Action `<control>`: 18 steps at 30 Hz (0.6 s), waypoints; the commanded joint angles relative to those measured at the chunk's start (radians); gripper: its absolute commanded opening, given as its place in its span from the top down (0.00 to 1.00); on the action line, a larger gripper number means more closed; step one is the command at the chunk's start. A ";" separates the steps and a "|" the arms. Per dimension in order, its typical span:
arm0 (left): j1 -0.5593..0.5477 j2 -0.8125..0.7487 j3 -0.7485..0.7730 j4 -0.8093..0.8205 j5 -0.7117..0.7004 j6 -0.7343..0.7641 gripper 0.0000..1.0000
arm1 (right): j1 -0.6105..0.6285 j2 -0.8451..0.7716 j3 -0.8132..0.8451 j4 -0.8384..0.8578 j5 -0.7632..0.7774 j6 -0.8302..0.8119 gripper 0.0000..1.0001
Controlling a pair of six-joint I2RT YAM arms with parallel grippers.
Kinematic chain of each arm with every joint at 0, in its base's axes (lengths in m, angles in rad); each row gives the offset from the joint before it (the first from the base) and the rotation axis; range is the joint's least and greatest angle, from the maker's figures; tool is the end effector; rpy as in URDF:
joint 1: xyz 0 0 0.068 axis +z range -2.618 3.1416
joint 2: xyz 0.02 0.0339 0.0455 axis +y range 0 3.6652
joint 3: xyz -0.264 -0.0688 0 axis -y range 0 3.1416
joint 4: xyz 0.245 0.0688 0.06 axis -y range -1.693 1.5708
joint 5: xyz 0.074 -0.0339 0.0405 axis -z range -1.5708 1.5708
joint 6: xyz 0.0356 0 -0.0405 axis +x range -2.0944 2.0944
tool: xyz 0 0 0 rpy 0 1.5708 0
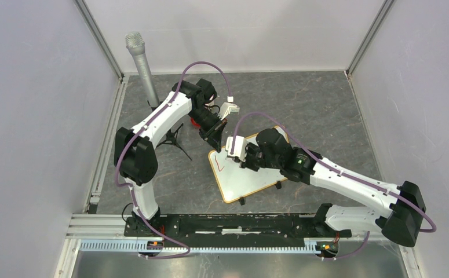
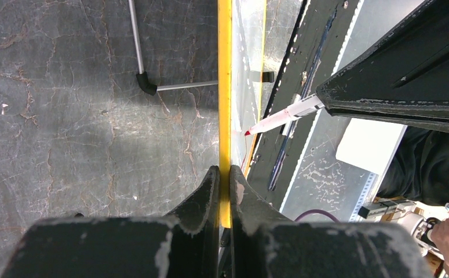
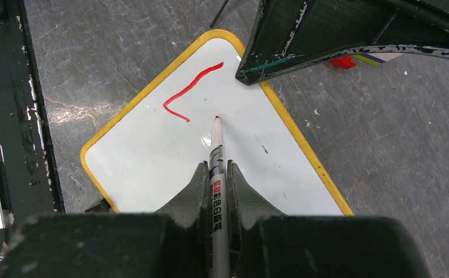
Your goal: Write a sentence on the whiteboard
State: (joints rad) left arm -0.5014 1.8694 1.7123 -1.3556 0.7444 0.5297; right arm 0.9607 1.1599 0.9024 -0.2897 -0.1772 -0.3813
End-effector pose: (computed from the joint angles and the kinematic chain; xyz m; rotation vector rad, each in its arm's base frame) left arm 0.2996 -0.1917 0.2867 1.4417 2.4781 -1.1179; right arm 0.1438 0.2166 0.2944 -1.4219 1.6184 0.5284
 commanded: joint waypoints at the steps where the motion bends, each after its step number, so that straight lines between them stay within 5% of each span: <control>1: 0.000 -0.005 0.036 -0.025 0.027 0.051 0.98 | -0.002 0.004 0.033 0.050 0.039 0.016 1.00; 18: 0.000 -0.005 0.032 -0.027 0.026 0.058 0.98 | -0.002 0.048 0.044 0.056 0.005 0.025 1.00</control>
State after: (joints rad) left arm -0.5014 1.8709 1.7123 -1.3560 0.7441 0.5411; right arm 0.9611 1.1957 0.9134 -0.2623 -0.1616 -0.3630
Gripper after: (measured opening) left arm 0.127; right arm 0.131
